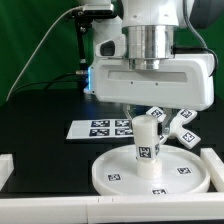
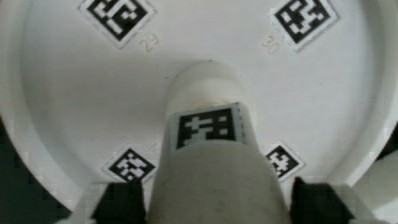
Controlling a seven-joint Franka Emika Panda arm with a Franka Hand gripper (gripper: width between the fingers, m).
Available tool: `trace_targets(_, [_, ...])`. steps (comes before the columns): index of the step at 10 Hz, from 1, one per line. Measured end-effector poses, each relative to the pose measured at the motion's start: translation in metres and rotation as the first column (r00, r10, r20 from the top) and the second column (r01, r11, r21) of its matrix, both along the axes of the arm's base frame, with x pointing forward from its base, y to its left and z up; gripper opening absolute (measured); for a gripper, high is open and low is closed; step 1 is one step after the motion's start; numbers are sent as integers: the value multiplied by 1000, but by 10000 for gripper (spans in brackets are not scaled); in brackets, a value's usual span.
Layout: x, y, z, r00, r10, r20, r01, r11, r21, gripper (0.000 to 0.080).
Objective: Assemble round table
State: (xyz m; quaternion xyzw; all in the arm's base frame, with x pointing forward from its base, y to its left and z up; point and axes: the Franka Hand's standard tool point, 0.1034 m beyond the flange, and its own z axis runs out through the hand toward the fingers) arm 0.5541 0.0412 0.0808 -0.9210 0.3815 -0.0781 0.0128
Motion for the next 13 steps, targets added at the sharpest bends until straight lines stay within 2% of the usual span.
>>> trace_targets(2, [2,4,0,962,-273,-22,273,961,48,398])
trace_targets(3, [3,6,0,917,-395,-49,398,914,77,398])
trace_targets(5, [7,13,-1,729,-677,-102,684,715,143,397])
trace_targets(6, [8,15,-4,649,-751,-119,759,630,163,378])
trace_targets(8, [8,15,-4,659,-743,-118,751,640,163,366])
trace_targets(9, [8,14,-3,712,-694,-108,702,694,161,366])
trace_targets(10, [9,10,2,822,-563,-81,568,807,159,575])
trace_targets(11, [7,9,7,921,-385,-54,389,909,148,627])
trace_targets(12, [4,9,9,962,-270,-42,273,952,139,627])
trace_targets(13, [4,8,7,966,-254,-43,258,957,133,644])
